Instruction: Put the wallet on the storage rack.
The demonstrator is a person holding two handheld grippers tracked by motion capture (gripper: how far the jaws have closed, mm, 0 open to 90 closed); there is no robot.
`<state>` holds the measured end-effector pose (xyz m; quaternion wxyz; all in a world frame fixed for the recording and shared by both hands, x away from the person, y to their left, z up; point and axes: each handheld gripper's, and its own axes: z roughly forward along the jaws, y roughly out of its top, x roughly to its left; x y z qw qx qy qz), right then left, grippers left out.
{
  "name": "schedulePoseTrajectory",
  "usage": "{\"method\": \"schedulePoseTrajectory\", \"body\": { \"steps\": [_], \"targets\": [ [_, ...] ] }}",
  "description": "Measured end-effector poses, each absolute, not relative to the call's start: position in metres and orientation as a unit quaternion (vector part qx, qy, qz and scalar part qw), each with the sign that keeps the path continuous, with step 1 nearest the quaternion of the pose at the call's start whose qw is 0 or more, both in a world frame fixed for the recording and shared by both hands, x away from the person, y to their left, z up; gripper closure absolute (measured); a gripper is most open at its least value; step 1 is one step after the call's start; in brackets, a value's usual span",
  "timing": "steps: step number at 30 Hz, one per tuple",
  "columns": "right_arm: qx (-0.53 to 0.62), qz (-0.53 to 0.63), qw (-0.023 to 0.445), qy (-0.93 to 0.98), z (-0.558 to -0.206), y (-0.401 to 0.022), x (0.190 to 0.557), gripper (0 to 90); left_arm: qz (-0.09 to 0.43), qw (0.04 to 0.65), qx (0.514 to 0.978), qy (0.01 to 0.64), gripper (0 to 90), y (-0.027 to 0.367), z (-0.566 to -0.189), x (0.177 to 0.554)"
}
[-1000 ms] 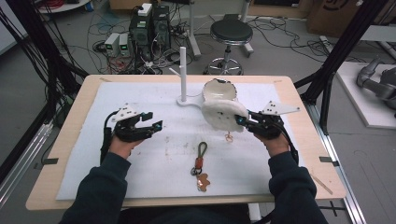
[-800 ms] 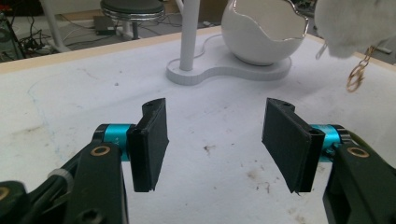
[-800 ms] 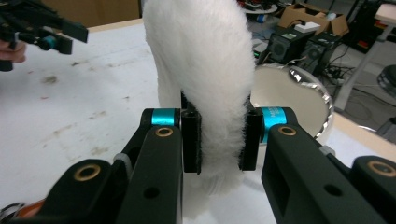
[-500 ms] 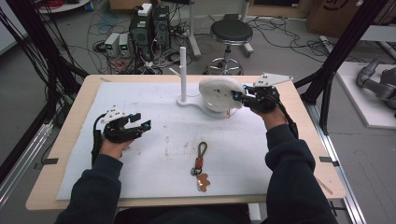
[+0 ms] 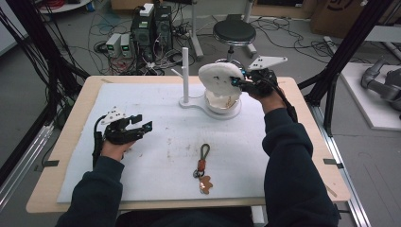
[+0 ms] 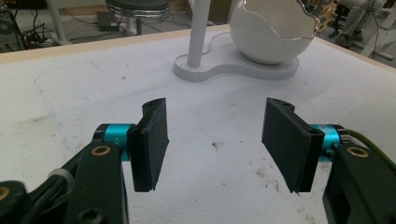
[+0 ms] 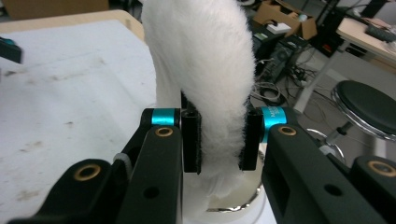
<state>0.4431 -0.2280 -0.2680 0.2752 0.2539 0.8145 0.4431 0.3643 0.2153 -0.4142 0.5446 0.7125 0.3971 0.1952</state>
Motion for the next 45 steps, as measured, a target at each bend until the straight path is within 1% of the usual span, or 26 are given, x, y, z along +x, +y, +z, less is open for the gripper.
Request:
{"method": "schedulePoseTrajectory", "body": {
  "steps": [9, 11, 12, 13, 14, 15, 22, 33, 40, 43, 45],
  "targets": [
    [0.266, 0.391, 0.311, 0.824, -0.277, -0.233, 0.462, 76.7, 0.192, 0.545, 0.711, 0.400, 40.6, 0.216, -0.415, 0.365],
    [0.252, 0.368, 0.328, 0.833, -0.281, -0.232, 0.464, 76.7, 0.192, 0.545, 0.711, 0.401, 40.6, 0.217, -0.416, 0.365],
    [0.252, 0.368, 0.328, 0.833, -0.281, -0.232, 0.464, 76.7, 0.192, 0.545, 0.711, 0.401, 40.6, 0.217, -0.416, 0.365],
    [0.238, 0.342, 0.343, 0.842, -0.284, -0.229, 0.463, 76.6, 0.192, 0.545, 0.711, 0.400, 40.6, 0.217, -0.415, 0.365],
    [0.238, 0.342, 0.343, 0.842, -0.284, -0.229, 0.463, 76.6, 0.192, 0.545, 0.711, 0.400, 40.6, 0.217, -0.415, 0.365],
    [0.219, 0.311, 0.357, 0.853, -0.288, -0.226, 0.463, 76.6, 0.192, 0.545, 0.712, 0.400, 40.6, 0.217, -0.415, 0.365],
    [0.189, 0.245, 0.380, 0.872, -0.301, -0.210, 0.465, 76.4, 0.189, 0.546, 0.711, 0.401, 40.6, 0.216, -0.416, 0.365],
    [0.175, 0.184, 0.382, 0.889, -0.318, -0.183, 0.480, 76.6, 0.186, 0.548, 0.709, 0.403, 40.6, 0.216, -0.416, 0.365],
    [0.176, 0.162, 0.386, 0.891, -0.318, -0.180, 0.482, 76.7, 0.184, 0.546, 0.711, 0.402, 40.6, 0.216, -0.417, 0.366],
    [0.166, 0.134, 0.401, 0.891, -0.316, -0.177, 0.480, 77.1, 0.185, 0.546, 0.711, 0.402, 40.6, 0.216, -0.417, 0.366],
    [0.160, 0.125, 0.401, 0.894, -0.317, -0.173, 0.480, 77.2, 0.184, 0.545, 0.713, 0.401, 40.6, 0.215, -0.417, 0.366]
  ]
}}
